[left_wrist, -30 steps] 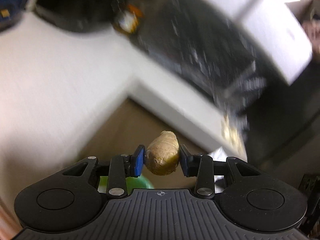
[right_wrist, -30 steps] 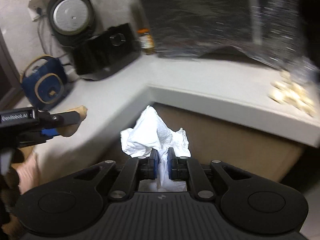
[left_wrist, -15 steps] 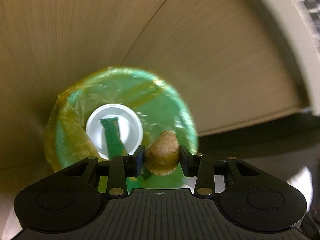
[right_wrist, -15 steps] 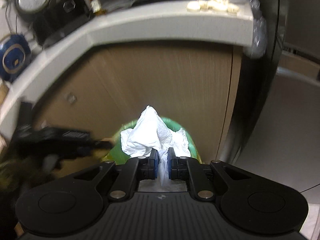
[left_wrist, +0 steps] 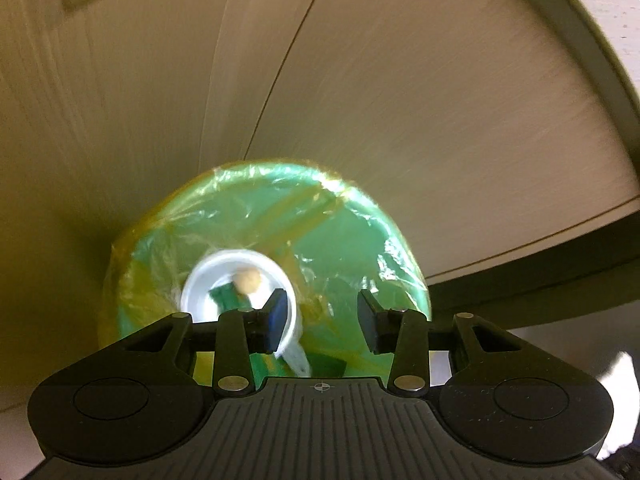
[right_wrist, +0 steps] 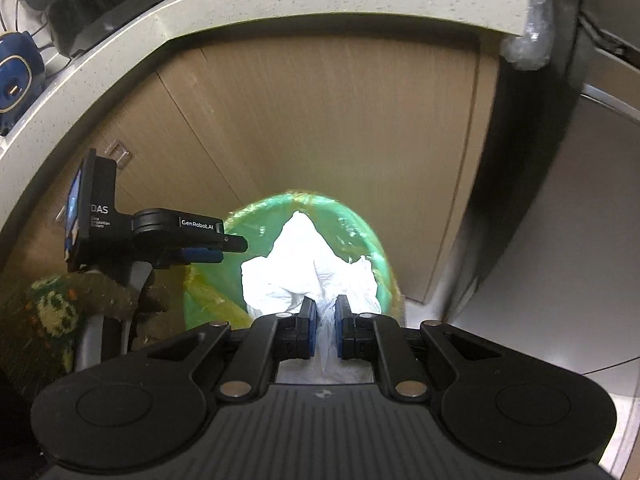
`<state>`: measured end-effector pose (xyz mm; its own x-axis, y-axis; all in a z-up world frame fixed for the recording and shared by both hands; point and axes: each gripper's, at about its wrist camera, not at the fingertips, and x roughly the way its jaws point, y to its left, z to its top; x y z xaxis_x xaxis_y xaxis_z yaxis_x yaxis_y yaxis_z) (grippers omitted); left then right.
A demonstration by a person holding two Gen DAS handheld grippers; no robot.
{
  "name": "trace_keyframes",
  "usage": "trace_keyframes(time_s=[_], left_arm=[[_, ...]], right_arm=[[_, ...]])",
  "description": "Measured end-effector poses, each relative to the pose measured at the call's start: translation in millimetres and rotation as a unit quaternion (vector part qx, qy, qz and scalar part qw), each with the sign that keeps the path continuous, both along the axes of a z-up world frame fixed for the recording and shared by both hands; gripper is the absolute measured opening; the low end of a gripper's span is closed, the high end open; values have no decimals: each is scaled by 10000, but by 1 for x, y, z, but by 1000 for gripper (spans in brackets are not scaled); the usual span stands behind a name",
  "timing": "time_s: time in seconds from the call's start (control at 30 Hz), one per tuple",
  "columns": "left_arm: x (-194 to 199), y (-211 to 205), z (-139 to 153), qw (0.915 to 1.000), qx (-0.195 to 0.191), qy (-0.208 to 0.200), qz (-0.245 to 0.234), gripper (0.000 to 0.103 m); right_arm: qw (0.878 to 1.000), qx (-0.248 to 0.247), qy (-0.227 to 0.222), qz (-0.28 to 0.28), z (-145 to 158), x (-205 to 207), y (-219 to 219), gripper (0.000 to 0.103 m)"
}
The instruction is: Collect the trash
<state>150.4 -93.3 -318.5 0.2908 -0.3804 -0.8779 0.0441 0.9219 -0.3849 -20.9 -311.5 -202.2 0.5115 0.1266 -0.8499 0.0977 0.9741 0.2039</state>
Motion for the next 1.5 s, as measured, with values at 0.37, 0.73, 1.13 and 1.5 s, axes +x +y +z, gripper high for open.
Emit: trace_keyframes(time_s=[0.37,0.73,1.13,1.5], left_arm=[[-46,53,43,9980,-548,-143,279,43],[-67,76,30,9975,-574,355,217,43],[-53,75,20,9962,-626,603,-12,43],[-46,68,62,9964,-697,466,-153,43]], right_arm=[[9937,874,674,179,-60,103,24,9],[9592,1056,2609,270,-280,212,95,9],[9396,1342,2980,-1021,-334,197,26,13],[9543,1706,2127,-1227,-228,166,17,36]])
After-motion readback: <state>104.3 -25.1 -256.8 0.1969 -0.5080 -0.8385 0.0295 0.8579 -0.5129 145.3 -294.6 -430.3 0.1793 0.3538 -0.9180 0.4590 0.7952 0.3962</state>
